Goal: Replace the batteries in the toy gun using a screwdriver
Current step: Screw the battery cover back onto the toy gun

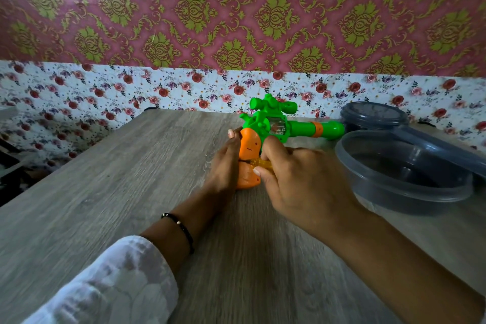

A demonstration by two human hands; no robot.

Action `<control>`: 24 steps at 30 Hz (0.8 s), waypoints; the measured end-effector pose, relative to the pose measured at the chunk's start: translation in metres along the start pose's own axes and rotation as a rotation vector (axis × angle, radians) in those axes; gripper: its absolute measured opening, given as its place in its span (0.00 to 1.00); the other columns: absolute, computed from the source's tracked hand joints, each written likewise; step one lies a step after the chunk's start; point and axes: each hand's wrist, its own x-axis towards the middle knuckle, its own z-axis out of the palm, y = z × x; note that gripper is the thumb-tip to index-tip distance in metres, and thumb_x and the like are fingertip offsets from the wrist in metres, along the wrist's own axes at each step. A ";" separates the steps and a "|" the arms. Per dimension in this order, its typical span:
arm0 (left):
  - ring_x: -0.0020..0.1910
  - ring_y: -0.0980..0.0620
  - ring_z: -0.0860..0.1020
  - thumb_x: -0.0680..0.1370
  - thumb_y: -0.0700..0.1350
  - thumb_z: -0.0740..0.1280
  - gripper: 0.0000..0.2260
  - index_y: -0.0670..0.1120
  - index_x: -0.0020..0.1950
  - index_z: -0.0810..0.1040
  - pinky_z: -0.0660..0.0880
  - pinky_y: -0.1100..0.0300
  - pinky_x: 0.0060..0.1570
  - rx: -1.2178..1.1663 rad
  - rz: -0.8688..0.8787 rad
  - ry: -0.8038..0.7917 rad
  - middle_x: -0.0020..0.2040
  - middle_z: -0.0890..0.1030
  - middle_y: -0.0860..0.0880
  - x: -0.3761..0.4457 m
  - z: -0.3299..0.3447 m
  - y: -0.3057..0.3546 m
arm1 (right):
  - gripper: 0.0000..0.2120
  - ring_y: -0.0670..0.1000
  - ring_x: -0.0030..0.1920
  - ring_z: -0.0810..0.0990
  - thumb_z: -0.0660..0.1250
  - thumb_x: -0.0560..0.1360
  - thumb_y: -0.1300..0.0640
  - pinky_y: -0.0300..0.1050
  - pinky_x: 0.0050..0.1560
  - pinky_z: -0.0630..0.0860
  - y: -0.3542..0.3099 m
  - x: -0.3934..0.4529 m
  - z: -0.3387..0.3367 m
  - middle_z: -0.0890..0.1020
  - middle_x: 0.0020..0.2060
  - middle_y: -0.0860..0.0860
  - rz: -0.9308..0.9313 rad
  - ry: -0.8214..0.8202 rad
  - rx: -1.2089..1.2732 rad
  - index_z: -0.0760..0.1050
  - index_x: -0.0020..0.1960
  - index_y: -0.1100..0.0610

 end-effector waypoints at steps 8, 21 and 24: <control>0.56 0.46 0.81 0.77 0.66 0.50 0.26 0.52 0.59 0.78 0.74 0.40 0.60 0.009 0.038 0.014 0.55 0.83 0.45 -0.002 0.003 0.002 | 0.12 0.57 0.22 0.77 0.65 0.70 0.50 0.43 0.22 0.66 -0.003 0.000 0.002 0.78 0.24 0.54 0.116 0.019 0.024 0.74 0.47 0.58; 0.62 0.44 0.77 0.80 0.62 0.41 0.29 0.48 0.69 0.70 0.72 0.43 0.63 -0.163 0.007 -0.056 0.64 0.78 0.43 -0.001 0.000 0.004 | 0.14 0.55 0.28 0.79 0.69 0.69 0.48 0.44 0.23 0.72 0.013 0.002 -0.010 0.80 0.29 0.50 0.014 0.050 0.023 0.70 0.50 0.51; 0.63 0.46 0.77 0.78 0.65 0.43 0.31 0.51 0.73 0.67 0.70 0.40 0.65 -0.181 -0.024 -0.029 0.65 0.77 0.46 0.000 -0.003 0.005 | 0.12 0.55 0.32 0.80 0.69 0.68 0.50 0.45 0.25 0.75 0.015 0.002 -0.012 0.81 0.33 0.50 -0.007 0.028 0.020 0.77 0.48 0.54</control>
